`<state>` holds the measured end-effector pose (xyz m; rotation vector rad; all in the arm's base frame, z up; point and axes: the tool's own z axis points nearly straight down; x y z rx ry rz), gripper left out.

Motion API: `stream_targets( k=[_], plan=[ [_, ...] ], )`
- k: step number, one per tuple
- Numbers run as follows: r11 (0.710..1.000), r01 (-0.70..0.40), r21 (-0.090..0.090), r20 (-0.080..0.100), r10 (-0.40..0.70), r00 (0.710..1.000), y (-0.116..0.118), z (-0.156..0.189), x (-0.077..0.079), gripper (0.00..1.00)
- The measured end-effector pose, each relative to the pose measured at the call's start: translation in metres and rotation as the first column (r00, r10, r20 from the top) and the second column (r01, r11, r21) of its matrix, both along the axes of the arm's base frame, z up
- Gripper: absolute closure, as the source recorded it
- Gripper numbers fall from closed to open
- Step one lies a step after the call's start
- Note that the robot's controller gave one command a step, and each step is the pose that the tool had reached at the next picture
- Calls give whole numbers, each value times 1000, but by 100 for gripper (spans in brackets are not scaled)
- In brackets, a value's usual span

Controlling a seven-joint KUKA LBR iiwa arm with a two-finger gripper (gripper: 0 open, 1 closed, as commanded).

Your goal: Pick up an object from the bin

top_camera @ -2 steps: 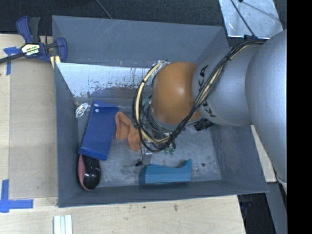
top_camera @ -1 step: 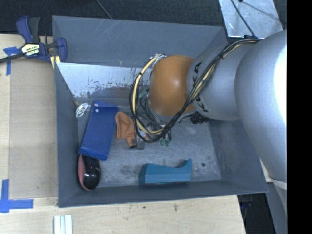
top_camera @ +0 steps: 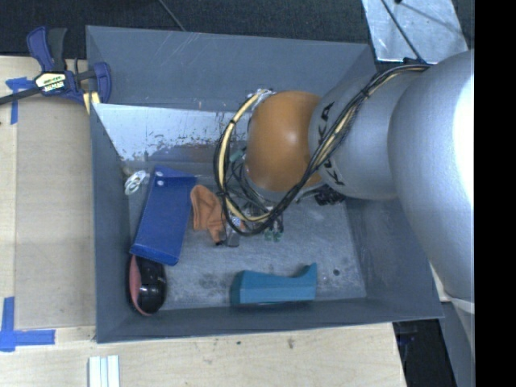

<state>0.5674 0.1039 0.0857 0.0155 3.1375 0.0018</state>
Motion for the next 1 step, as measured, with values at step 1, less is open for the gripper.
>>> stream_targets(
  k=[1],
  plan=[
    [1000,25,-1,-1,-25,1000,-8,129,-6,100]
  ],
)
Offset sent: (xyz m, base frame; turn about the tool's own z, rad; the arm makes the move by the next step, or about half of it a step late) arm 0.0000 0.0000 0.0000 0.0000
